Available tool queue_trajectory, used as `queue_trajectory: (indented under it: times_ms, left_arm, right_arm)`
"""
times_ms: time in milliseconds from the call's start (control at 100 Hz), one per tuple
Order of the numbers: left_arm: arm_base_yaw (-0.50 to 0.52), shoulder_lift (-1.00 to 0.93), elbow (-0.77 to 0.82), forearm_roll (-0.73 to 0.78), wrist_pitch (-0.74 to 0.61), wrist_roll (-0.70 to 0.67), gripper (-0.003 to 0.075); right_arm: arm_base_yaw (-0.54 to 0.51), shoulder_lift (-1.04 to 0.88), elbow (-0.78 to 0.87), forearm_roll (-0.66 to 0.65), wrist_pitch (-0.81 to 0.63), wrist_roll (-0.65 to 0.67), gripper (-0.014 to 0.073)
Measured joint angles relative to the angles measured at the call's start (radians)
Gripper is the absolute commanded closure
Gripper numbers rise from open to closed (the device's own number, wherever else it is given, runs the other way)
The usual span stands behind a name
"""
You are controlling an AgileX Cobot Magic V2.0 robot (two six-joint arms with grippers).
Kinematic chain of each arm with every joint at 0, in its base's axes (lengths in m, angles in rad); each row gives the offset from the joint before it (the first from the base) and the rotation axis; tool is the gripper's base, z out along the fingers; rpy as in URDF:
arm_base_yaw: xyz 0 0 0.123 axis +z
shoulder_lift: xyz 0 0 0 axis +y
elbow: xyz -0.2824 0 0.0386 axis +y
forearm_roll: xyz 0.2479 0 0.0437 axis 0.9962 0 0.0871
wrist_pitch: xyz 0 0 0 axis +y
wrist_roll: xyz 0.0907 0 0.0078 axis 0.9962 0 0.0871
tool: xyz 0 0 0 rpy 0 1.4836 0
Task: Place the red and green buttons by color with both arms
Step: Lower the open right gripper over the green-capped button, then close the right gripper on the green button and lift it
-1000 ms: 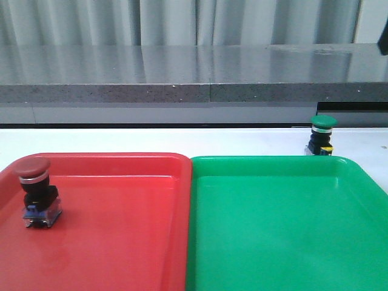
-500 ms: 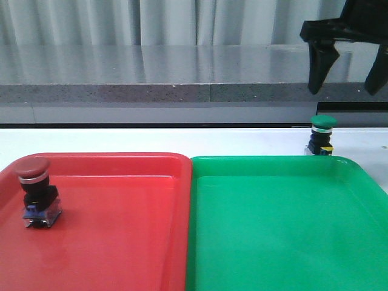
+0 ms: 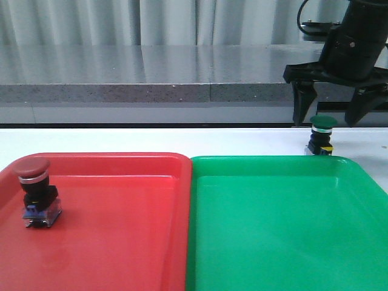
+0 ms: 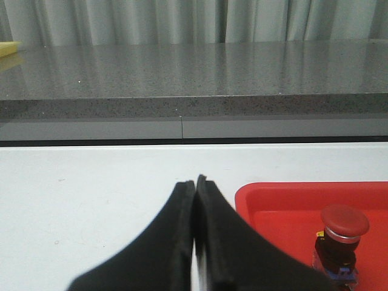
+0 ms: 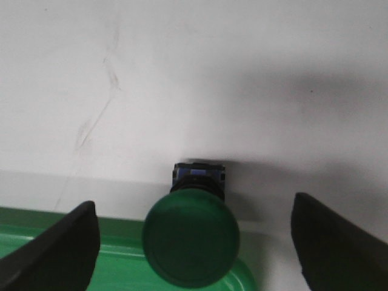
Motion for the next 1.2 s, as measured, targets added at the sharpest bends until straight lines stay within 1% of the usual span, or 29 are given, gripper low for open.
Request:
queue_trajectory:
  times_ms: [90,140,190,330,380,450,730,840,1030,1200]
  left_arm:
    - [0.000,0.000,0.000,0.000,0.000,0.000,0.0741]
    - [0.000,0.000,0.000,0.000,0.000,0.000,0.0741]
    - [0.000,0.000,0.000,0.000,0.000,0.000,0.0741]
    - [0.000,0.000,0.000,0.000,0.000,0.000,0.0741]
    - [0.000,0.000,0.000,0.000,0.000,0.000,0.0741]
    - [0.000,0.000,0.000,0.000,0.000,0.000,0.0741]
    - [0.000,0.000,0.000,0.000,0.000,0.000,0.0741]
    - [0.000,0.000,0.000,0.000,0.000,0.000,0.0741]
    - [0.000,0.000,0.000,0.000,0.000,0.000,0.0741]
    - [0.000,0.000,0.000,0.000,0.000,0.000,0.0741]
  right_arm:
    - [0.000,0.006,0.000,0.000,-0.011,0.000,-0.0041]
    - [0.000,0.006,0.000,0.000,-0.015,0.000,-0.0015]
    - [0.000,0.006,0.000,0.000,-0.017,0.000,0.0040]
    - [0.000,0.006,0.000,0.004,-0.021,0.000,0.0276]
    - [0.000,0.006,0.000,0.004,-0.021,0.000,0.0334]
    - [0.000,0.006,0.000,0.006,-0.022,0.000,0.0377]
    - [0.000,0.006,-0.005,0.006,-0.020,0.000,0.0376]
    - [0.000,-0.013,-0.037,0.006,0.016,0.000,0.0376]
    - [0.005,-0.084,-0.145,0.014,0.103,0.000,0.0376]
    - [0.018,-0.142,-0.158,0.025,0.165,0.000,0.0376]
